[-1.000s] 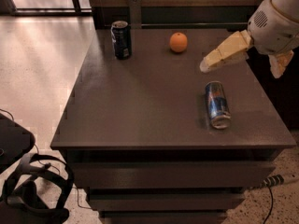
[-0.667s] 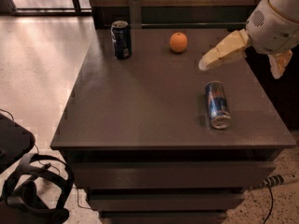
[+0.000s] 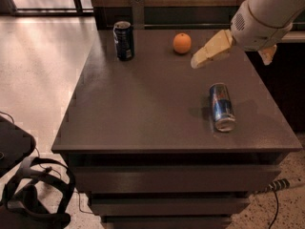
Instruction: Pick orange
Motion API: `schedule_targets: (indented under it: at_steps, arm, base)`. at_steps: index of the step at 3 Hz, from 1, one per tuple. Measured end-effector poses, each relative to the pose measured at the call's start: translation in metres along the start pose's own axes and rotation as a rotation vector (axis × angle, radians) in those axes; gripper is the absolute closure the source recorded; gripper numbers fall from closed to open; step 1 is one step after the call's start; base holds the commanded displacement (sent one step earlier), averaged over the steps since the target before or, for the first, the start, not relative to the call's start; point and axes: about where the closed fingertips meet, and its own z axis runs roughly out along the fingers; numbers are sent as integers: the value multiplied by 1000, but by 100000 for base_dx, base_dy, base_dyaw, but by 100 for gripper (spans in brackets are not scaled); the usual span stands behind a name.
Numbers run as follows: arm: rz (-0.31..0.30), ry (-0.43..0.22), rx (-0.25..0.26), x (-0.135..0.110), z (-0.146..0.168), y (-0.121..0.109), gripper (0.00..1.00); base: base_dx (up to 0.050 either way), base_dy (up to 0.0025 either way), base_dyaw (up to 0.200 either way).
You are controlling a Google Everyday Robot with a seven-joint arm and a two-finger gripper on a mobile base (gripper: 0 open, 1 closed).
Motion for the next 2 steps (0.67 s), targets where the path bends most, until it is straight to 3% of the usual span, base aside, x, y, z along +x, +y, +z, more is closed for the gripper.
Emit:
schedule_targets:
  at_steps: [1, 2]
  arm:
    - [-83, -139, -8, -45, 12, -7, 0]
    - [-130, -218, -47, -74, 19, -9, 0]
  base:
    - [0, 0, 0]
    - [0, 0, 0]
